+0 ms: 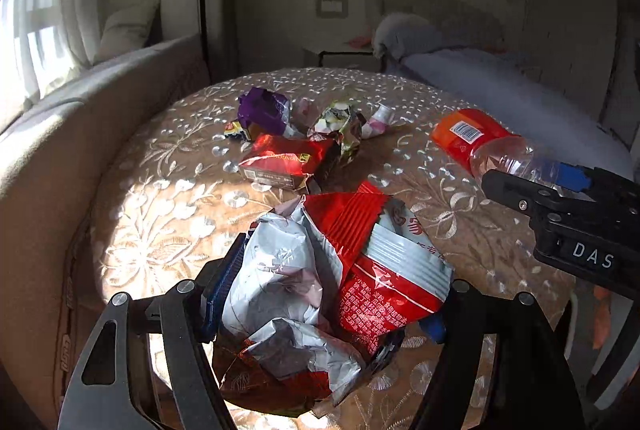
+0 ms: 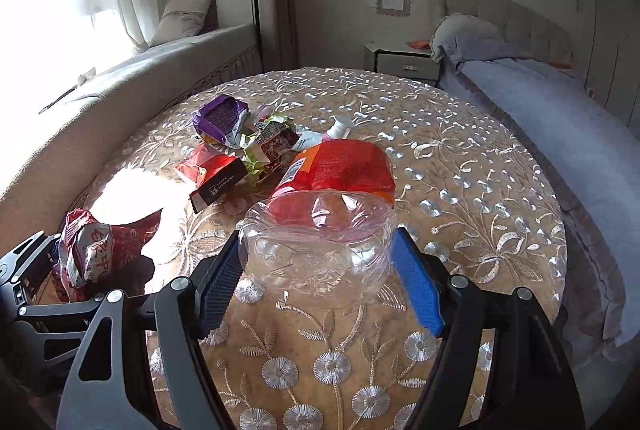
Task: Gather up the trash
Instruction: 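Grasp red snack wrappers with left tool while right tool grasps clear bottle, then carry wrappers and clear bottle over the bin and release both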
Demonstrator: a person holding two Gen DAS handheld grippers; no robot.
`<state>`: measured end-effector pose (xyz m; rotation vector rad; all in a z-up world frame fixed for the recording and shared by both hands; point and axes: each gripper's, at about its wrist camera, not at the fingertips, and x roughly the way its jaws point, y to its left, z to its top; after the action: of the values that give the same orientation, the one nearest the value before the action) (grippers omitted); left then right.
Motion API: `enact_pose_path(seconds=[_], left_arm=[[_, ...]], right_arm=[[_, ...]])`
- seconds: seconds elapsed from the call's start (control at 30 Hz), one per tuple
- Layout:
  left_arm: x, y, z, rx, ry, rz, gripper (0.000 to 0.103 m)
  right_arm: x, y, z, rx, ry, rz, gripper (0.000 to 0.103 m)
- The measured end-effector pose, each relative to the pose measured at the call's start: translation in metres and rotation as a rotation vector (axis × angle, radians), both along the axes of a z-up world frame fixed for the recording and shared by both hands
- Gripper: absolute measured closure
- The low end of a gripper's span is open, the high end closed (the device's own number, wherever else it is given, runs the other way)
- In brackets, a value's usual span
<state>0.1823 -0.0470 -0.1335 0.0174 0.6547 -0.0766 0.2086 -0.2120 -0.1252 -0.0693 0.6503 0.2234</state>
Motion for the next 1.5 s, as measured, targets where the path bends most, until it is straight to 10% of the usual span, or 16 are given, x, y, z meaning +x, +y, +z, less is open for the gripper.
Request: enact_pose_path(seconds=[0.77,1.5], left_arm=[[-0.035,-0.171,0.025,0.110,-0.093,-0.356,0.032],[-0.031,-0.341,-0.055,0.363,-0.048,-0.744,0.032]], right_arm=[[-0.106,-0.148,0.013,-0.017,-0.108,-0.260,0.029],[-0.127,-0.279,-0.076,-0.011,0.104,-0.524,0.029]])
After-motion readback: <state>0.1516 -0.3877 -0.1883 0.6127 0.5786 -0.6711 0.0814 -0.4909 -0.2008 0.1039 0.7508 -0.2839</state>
